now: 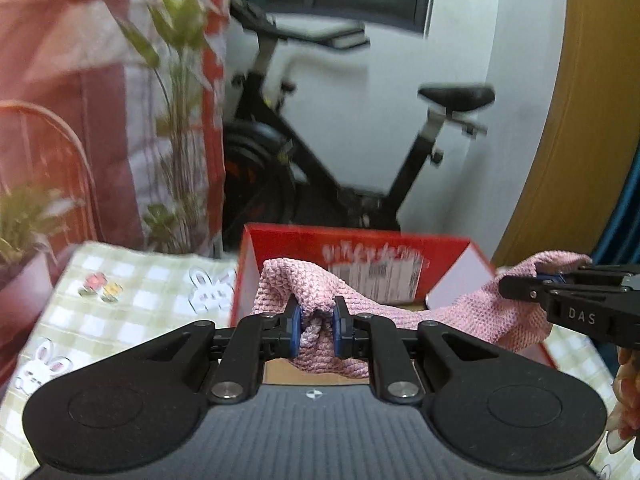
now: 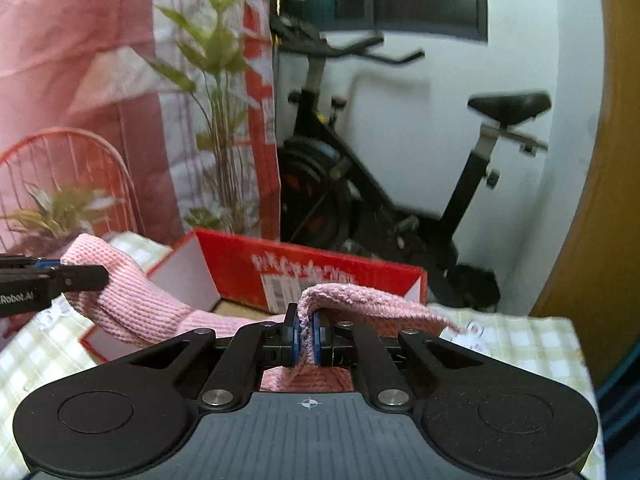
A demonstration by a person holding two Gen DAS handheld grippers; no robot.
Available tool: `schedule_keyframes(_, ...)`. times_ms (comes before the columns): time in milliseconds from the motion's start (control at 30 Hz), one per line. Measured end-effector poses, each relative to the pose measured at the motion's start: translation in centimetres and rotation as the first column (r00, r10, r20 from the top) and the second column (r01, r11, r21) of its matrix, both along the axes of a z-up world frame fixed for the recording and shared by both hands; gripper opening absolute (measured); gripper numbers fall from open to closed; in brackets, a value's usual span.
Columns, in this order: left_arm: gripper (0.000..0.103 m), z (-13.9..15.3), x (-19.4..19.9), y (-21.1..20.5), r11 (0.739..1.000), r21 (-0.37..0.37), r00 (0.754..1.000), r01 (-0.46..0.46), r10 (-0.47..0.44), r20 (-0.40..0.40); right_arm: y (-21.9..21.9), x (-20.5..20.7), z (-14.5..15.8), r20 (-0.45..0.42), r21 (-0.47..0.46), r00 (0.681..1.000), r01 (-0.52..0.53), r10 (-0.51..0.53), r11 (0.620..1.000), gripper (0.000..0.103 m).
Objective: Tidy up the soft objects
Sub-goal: 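Lift the pink towel with the left tool and carry it over the red box, then open the left tool to drop the pink towel into the box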
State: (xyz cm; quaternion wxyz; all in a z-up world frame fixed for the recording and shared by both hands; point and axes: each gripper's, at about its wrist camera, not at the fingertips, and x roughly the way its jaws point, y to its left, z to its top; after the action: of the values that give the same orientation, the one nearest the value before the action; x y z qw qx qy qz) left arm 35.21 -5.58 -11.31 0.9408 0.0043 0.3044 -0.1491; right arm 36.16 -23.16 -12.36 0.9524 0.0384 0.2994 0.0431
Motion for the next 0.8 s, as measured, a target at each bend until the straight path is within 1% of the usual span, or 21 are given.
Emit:
schedule_keyframes(133,0.016,-2.2,1.7,-1.0,0.998,0.045,0.996,0.036,-0.032,-0.086,0.1,2.0,-3.0,-0.079,0.018,0.997,-0.001,0.003,1.0,0.006)
schedule_keyframes(333,0.016,-4.3,2.7,-1.9,0.99,0.107,0.983,0.093,-0.074,-0.169,0.7,3.1,-6.3,-0.179,0.054,0.984,-0.004,0.014,0.999,0.006)
schedule_keyframes(467,0.016,-5.4,3.3,-2.2,0.988,0.109,0.972,0.113,-0.087,-0.219,0.8,3.3,-7.4,-0.204,0.051,0.979,0.0,0.011,0.999,0.006)
schedule_keyframes(600,0.017,-6.0,3.6,-2.5,0.987,0.1,0.965,0.122,-0.095,-0.245,0.8,3.1,-7.8,-0.216,0.043,0.976,0.007,0.003,0.999,0.008)
schedule_keyframes(667,0.021,-6.0,3.5,-2.5,0.987,0.093,0.965,0.129,-0.104,-0.242,0.6,2.9,-7.8,-0.215,0.043,0.977,0.013,-0.004,0.999,0.014)
schedule_keyframes(700,0.026,-5.8,3.5,-2.4,0.988,0.083,0.966,0.132,-0.109,-0.234,0.6,2.6,-7.7,-0.209,0.039,0.978,0.017,-0.009,0.999,0.017)
schedule_keyframes(733,0.038,-5.6,3.4,-2.4,0.988,0.071,0.967,0.136,-0.117,-0.225,0.5,2.4,-7.5,-0.203,0.034,0.979,0.018,-0.011,0.999,0.022)
schedule_keyframes(800,0.052,-4.9,2.9,-2.2,0.989,0.061,0.972,0.137,-0.122,-0.199,0.5,1.9,-7.1,-0.193,0.026,0.981,0.015,-0.01,1.0,0.028)
